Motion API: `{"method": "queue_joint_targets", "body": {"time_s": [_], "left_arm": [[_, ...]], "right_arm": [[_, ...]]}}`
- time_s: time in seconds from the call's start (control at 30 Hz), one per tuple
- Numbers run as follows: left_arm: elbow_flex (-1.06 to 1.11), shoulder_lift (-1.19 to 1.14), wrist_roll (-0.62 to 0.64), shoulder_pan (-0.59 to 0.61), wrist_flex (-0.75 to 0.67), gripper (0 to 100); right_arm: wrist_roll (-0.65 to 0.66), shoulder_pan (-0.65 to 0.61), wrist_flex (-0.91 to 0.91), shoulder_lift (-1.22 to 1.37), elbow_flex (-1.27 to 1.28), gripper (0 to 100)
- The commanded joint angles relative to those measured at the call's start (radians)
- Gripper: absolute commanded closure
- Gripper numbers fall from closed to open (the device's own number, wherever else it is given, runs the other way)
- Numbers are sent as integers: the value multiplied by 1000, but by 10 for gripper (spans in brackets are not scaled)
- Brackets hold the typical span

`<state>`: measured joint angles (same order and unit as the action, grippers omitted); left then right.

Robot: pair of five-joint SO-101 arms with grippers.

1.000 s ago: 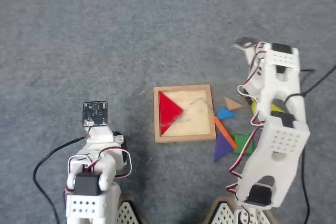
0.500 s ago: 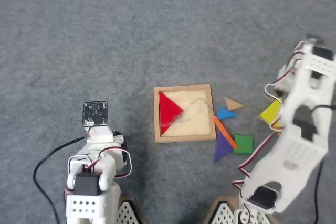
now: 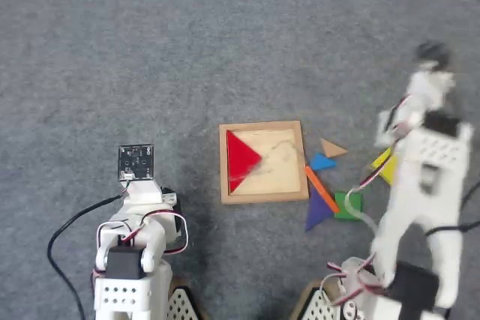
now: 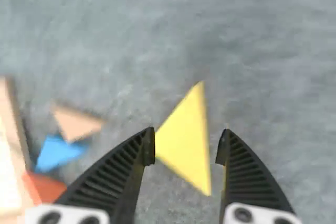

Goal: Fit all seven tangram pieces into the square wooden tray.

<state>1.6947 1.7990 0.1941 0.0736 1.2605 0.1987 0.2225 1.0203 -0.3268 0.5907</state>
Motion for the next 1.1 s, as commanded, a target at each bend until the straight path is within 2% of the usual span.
{"method": "queue_joint_targets", "body": {"time_s": [0.0,0.13,0.63,0.83,1.07], "left_arm": [[-12,20,-11,6,2,986],[-12,20,-11,6,2,986],[-12,20,-11,6,2,986],[-12,20,-11,6,2,986],[-12,20,-11,6,2,986]], "right_arm": [[44,-33,-44,-59,80,782],[80,-18,-48,25,52,731],[49,-2,-54,472,-178,725],[-11,56,-45,530,-242,727],[-15,58,-45,564,-245,728]]}}
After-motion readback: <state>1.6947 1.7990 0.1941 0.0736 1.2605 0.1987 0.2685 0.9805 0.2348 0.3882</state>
